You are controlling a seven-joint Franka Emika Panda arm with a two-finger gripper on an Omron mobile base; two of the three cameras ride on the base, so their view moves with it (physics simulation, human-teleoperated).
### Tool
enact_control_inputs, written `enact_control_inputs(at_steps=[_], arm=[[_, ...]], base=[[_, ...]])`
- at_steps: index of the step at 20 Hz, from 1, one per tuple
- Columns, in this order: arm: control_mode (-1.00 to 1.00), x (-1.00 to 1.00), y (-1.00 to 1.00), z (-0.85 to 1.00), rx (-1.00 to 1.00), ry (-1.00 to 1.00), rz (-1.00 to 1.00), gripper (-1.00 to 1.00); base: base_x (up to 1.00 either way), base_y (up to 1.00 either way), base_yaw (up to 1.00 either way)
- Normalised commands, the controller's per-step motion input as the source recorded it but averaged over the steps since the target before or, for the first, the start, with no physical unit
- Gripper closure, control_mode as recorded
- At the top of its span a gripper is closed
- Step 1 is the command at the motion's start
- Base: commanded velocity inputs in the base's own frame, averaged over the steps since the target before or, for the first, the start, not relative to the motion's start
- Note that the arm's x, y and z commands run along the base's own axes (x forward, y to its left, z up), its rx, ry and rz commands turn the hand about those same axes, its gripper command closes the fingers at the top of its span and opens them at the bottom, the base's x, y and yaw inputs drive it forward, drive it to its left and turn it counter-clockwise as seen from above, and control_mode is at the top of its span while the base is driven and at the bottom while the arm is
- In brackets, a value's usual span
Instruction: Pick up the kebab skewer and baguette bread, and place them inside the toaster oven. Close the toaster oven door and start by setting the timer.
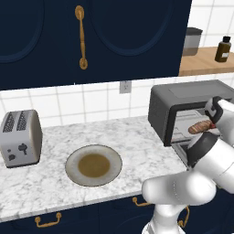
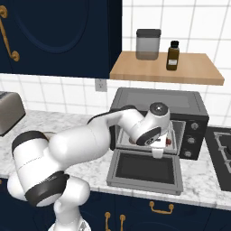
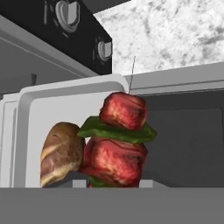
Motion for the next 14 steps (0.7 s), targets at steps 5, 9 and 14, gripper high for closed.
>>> enact_control_inputs(at_steps=[5, 9, 14], arm=[[-1.00, 0.16, 0.00, 0.00, 0.00, 0.06, 0.00, 1.00], [-1.00, 0.09, 0.00, 0.00, 0.00, 0.00, 0.00, 1.00], [-1.00, 0.01, 0.00, 0.00, 0.00, 0.02, 0.01, 1.00]], base=[[0.00, 0.00, 0.00], [0.00, 0.00, 0.00], [0.00, 0.00, 0.00]])
